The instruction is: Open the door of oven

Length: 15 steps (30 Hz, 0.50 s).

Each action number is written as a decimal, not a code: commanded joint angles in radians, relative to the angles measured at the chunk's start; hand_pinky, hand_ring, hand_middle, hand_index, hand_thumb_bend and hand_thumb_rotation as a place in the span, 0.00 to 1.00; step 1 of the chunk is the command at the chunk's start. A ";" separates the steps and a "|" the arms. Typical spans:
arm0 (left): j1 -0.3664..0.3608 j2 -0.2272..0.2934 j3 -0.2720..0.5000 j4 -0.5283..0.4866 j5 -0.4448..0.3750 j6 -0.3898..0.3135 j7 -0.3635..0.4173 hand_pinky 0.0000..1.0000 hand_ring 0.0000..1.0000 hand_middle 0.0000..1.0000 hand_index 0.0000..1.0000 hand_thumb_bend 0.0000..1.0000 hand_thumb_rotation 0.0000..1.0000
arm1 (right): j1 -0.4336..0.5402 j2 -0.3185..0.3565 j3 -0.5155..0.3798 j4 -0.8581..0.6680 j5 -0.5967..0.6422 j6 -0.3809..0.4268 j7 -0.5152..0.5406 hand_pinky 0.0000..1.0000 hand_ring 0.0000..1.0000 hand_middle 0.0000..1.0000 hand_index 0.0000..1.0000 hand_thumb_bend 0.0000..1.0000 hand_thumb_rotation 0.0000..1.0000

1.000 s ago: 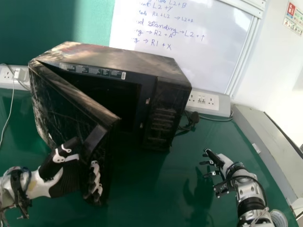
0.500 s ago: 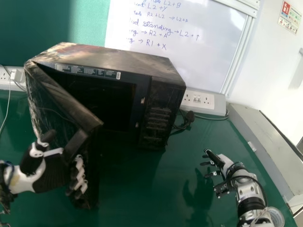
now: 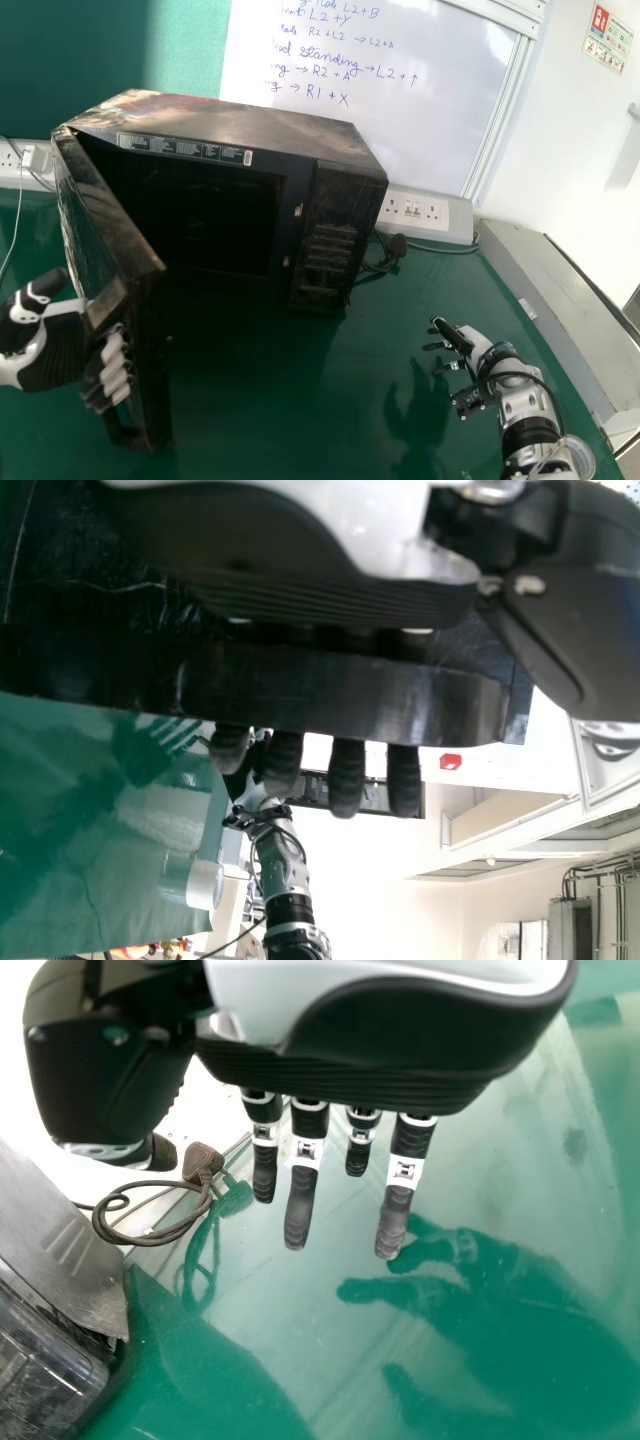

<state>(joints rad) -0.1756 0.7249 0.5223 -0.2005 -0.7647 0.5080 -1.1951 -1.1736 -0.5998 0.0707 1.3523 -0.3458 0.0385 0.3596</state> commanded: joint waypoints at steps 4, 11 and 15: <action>-0.019 0.030 0.098 0.043 -0.025 -0.076 0.027 0.00 0.04 0.08 0.47 0.51 0.04 | 0.009 -0.009 -0.002 0.010 0.001 0.007 0.009 0.91 0.74 0.69 0.90 0.57 0.64; -0.030 0.058 0.173 0.154 -0.065 -0.071 0.019 0.01 0.05 0.10 0.47 0.51 0.04 | 0.017 -0.011 -0.007 0.009 0.004 -0.007 0.007 0.95 0.73 0.67 0.87 0.66 0.63; -0.064 0.087 0.215 0.304 -0.095 -0.040 0.021 0.03 0.07 0.12 0.47 0.51 0.05 | 0.016 -0.008 -0.022 0.009 0.020 0.004 0.016 0.91 0.70 0.66 0.90 0.65 0.57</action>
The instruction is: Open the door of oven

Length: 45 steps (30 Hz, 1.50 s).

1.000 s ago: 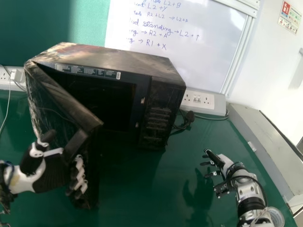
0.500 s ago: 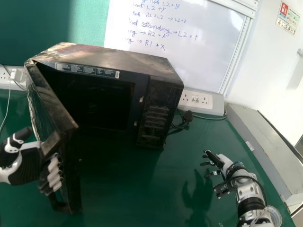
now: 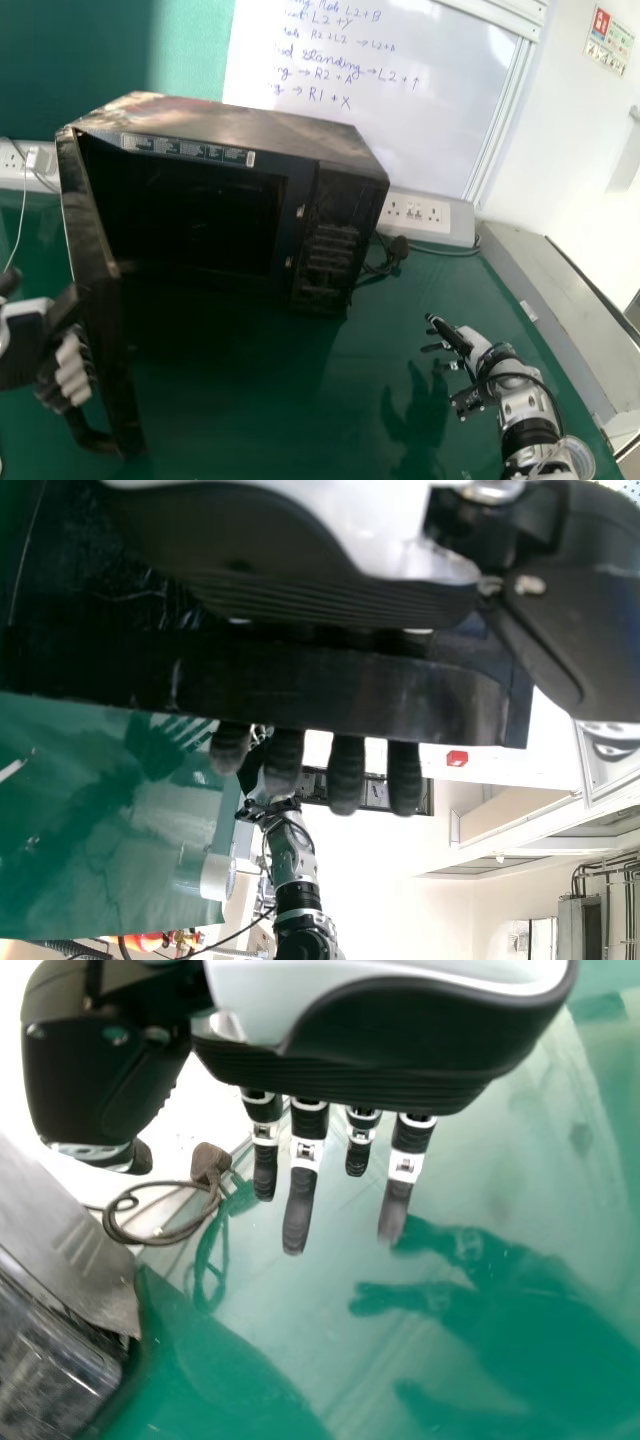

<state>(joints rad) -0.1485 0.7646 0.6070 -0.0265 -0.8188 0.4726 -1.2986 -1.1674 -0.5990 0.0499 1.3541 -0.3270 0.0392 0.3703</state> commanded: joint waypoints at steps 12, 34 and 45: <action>-0.124 0.119 0.196 0.399 -0.052 -0.017 0.077 0.01 0.04 0.09 0.47 0.51 0.04 | 0.020 -0.001 0.026 0.008 -0.028 -0.011 -0.021 0.96 0.74 0.65 0.91 0.67 0.60; -0.166 0.184 0.327 0.800 0.028 -0.250 0.245 0.05 0.08 0.39 0.47 0.51 0.00 | 0.023 0.004 0.042 0.010 -0.040 -0.012 -0.025 0.92 0.76 0.66 0.92 0.52 0.66; -0.246 0.241 0.328 1.067 0.040 -0.319 0.206 0.02 0.05 0.39 0.47 0.51 0.00 | 0.027 0.002 0.059 0.012 -0.055 -0.021 -0.029 0.93 0.75 0.66 0.89 0.59 0.70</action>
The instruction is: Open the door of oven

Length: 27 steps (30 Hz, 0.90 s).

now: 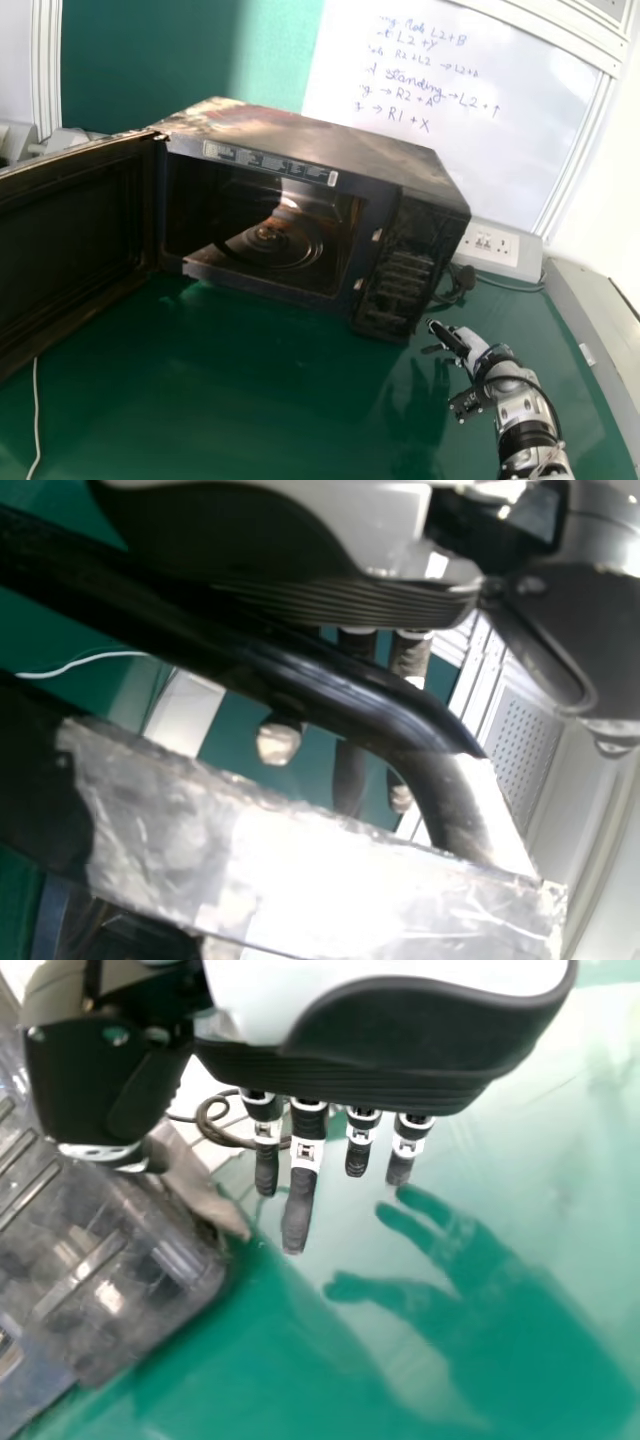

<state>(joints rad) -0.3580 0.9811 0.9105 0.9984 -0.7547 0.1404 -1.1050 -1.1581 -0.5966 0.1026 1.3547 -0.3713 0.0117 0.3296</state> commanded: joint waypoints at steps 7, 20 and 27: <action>-0.067 0.042 0.051 0.143 -0.023 -0.076 0.056 0.00 0.04 0.44 0.49 0.51 0.00 | 0.018 0.003 -0.007 0.010 0.007 0.012 0.008 0.94 0.76 0.67 0.92 0.59 0.67; -0.162 0.016 0.124 0.195 -0.063 -0.104 0.203 0.00 0.03 0.43 0.50 0.51 0.00 | 0.014 0.003 -0.004 0.009 0.008 0.016 0.013 0.92 0.76 0.69 0.88 0.56 0.65; -0.176 0.002 0.132 0.191 -0.055 -0.124 0.229 0.01 0.04 0.43 0.50 0.51 0.00 | 0.009 0.006 -0.006 0.009 0.008 0.028 0.005 0.89 0.73 0.66 0.91 0.58 0.65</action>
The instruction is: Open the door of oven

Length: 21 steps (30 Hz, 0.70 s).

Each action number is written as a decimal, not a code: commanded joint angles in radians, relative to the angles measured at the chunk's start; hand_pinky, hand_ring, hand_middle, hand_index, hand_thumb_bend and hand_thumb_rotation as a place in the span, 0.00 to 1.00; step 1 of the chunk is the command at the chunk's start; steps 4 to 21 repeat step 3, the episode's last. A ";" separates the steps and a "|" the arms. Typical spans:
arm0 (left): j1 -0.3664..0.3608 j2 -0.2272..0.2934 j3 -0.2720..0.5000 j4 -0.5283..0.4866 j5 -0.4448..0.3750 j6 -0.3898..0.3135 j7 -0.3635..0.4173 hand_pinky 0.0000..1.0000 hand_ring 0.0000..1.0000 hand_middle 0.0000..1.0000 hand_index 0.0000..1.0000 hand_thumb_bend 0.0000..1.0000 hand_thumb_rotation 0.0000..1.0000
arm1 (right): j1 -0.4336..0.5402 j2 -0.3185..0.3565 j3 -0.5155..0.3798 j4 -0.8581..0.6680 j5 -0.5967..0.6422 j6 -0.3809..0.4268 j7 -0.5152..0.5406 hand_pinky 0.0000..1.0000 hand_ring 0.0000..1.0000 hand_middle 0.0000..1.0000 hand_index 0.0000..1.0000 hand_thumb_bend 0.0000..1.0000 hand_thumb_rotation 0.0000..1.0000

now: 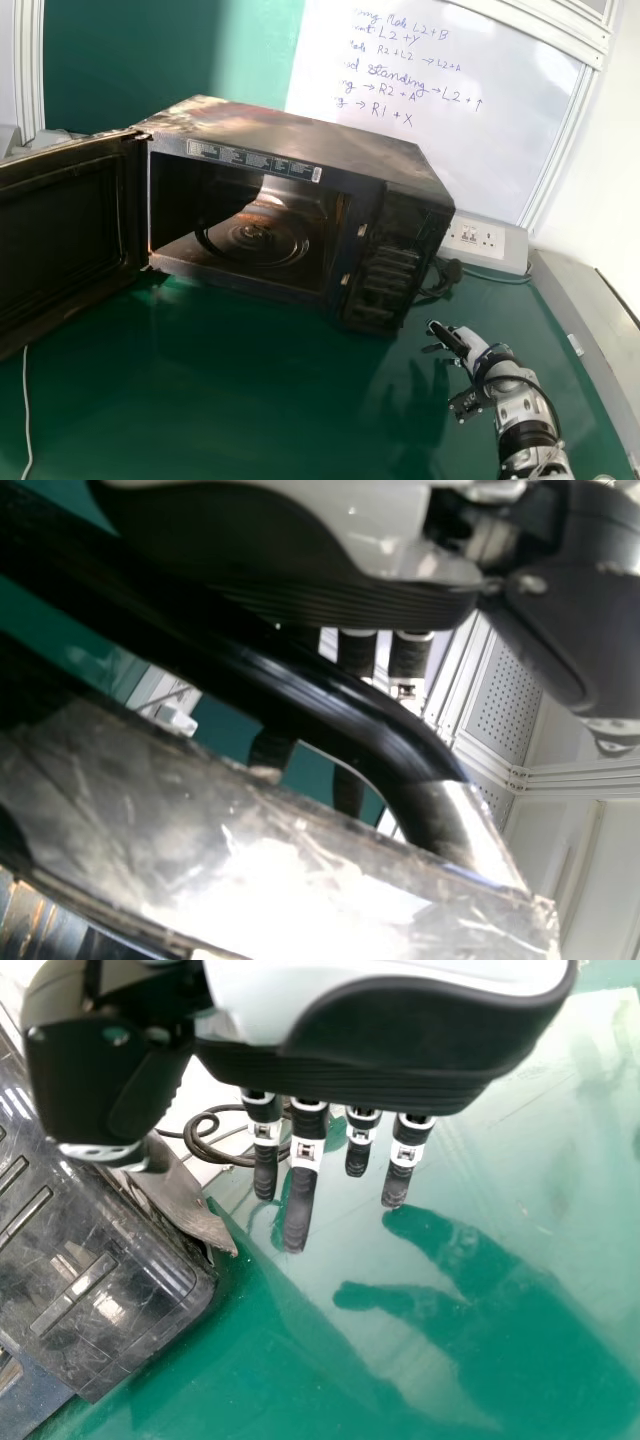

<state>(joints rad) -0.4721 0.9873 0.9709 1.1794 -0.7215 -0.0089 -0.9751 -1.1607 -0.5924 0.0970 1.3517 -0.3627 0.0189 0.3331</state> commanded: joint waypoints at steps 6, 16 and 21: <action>-0.056 -0.012 0.088 -0.002 -0.099 0.015 0.087 0.04 0.08 0.44 0.51 0.51 0.00 | 0.013 0.001 0.002 0.011 -0.003 0.020 -0.001 0.93 0.74 0.66 0.92 0.59 0.66; -0.056 -0.012 0.088 -0.002 -0.099 0.015 0.087 0.04 0.08 0.44 0.51 0.51 0.00 | 0.013 0.001 0.002 0.011 -0.003 0.020 -0.001 0.93 0.74 0.66 0.92 0.59 0.66; -0.056 -0.012 0.088 -0.002 -0.099 0.015 0.087 0.04 0.08 0.44 0.51 0.51 0.00 | 0.013 0.001 0.002 0.011 -0.003 0.020 -0.001 0.93 0.74 0.66 0.92 0.59 0.66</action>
